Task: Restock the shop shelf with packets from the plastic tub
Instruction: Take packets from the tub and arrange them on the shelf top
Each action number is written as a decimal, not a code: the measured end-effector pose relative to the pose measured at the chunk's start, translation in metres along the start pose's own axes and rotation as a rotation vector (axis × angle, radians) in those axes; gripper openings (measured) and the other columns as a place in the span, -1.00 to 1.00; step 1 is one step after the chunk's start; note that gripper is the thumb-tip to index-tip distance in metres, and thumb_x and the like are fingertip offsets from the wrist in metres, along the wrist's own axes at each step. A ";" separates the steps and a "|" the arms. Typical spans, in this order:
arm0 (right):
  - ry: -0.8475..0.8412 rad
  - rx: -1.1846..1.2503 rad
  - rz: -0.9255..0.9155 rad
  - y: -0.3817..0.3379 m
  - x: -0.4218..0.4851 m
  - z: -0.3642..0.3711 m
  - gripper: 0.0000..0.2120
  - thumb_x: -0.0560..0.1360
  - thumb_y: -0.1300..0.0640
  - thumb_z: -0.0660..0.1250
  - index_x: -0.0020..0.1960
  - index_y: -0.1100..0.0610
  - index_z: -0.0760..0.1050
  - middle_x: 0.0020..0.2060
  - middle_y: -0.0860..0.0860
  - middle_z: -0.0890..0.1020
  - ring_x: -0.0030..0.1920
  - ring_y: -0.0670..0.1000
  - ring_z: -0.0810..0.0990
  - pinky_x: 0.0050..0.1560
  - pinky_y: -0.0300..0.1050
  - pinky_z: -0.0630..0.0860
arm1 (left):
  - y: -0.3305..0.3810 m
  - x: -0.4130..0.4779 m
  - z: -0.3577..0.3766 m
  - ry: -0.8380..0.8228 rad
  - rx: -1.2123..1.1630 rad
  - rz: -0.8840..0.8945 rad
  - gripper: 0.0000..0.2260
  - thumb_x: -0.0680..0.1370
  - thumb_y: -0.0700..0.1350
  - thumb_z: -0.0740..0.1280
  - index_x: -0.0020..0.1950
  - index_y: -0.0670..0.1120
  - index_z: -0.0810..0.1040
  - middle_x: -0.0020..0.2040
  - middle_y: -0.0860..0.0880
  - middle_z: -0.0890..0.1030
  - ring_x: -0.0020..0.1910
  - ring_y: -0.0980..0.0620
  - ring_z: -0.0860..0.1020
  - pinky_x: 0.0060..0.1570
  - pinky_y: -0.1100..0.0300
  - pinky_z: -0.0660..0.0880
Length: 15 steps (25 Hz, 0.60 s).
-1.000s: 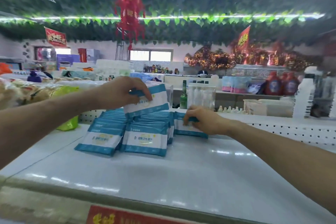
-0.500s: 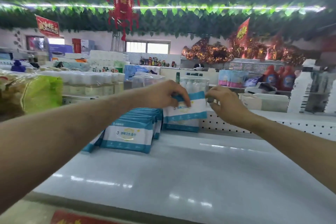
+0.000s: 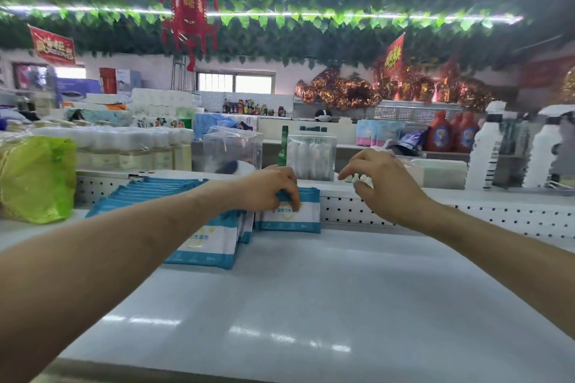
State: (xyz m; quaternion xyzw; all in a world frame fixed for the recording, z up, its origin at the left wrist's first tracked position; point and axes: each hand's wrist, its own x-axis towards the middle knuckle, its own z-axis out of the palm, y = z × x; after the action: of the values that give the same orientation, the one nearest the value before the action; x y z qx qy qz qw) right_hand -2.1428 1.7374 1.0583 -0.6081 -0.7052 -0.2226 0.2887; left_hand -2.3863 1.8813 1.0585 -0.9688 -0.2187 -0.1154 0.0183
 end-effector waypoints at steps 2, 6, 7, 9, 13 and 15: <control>-0.031 -0.008 -0.003 -0.010 0.000 0.002 -0.71 0.53 0.22 0.36 0.10 -0.12 0.65 0.17 -0.06 0.58 0.21 0.03 0.47 0.27 0.19 0.41 | 0.002 0.001 0.002 0.017 0.013 -0.016 -0.66 0.56 -0.29 0.37 0.13 0.14 0.71 0.21 0.13 0.41 0.22 0.15 0.30 0.25 0.22 0.25; -0.085 0.033 -0.051 -0.041 0.013 0.006 -0.73 0.56 0.21 0.34 0.12 -0.11 0.65 0.17 -0.06 0.57 0.22 0.02 0.48 0.28 0.13 0.39 | 0.002 -0.026 -0.022 0.089 0.006 -0.032 -0.73 0.59 -0.24 0.37 0.17 0.09 0.70 0.19 0.09 0.49 0.14 0.13 0.44 0.19 0.20 0.40; -0.096 0.061 -0.079 -0.055 0.021 0.011 -0.73 0.56 0.22 0.34 0.12 -0.10 0.65 0.15 -0.06 0.58 0.19 0.01 0.49 0.27 0.12 0.42 | -0.001 -0.042 -0.032 0.116 0.013 -0.053 -0.74 0.60 -0.23 0.36 0.17 0.06 0.70 0.17 0.08 0.52 0.10 0.12 0.48 0.15 0.20 0.45; -0.104 0.120 -0.145 -0.089 0.039 0.022 -0.73 0.56 0.23 0.33 0.13 -0.07 0.65 0.09 -0.07 0.59 0.11 -0.01 0.52 0.21 0.10 0.50 | -0.008 -0.081 -0.053 0.161 0.027 -0.129 -0.76 0.60 -0.22 0.34 0.17 0.03 0.69 0.15 0.07 0.54 0.05 0.12 0.53 0.12 0.20 0.50; -0.117 0.265 -0.346 -0.200 0.077 0.052 -0.73 0.55 0.25 0.33 0.18 0.00 0.64 0.00 -0.14 0.55 -0.01 -0.07 0.54 0.13 -0.01 0.56 | -0.032 -0.210 -0.090 0.248 0.061 -0.382 -0.77 0.61 -0.22 0.34 0.20 0.02 0.67 0.11 0.09 0.61 0.04 0.14 0.58 0.06 0.24 0.55; -0.134 0.344 -0.470 -0.270 0.092 0.065 -0.74 0.54 0.23 0.33 0.17 0.01 0.63 0.01 -0.10 0.59 -0.01 -0.05 0.55 0.11 0.01 0.56 | -0.040 -0.288 -0.105 0.267 0.090 -0.545 -0.77 0.62 -0.19 0.35 0.22 0.03 0.65 0.09 0.09 0.64 0.04 0.13 0.60 0.05 0.20 0.57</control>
State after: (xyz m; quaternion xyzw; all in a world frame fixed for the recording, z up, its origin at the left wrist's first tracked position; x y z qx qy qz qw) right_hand -2.4262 1.8042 1.0835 -0.3837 -0.8715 -0.1197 0.2810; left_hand -2.6789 1.7880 1.0933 -0.8489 -0.4711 -0.2324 0.0583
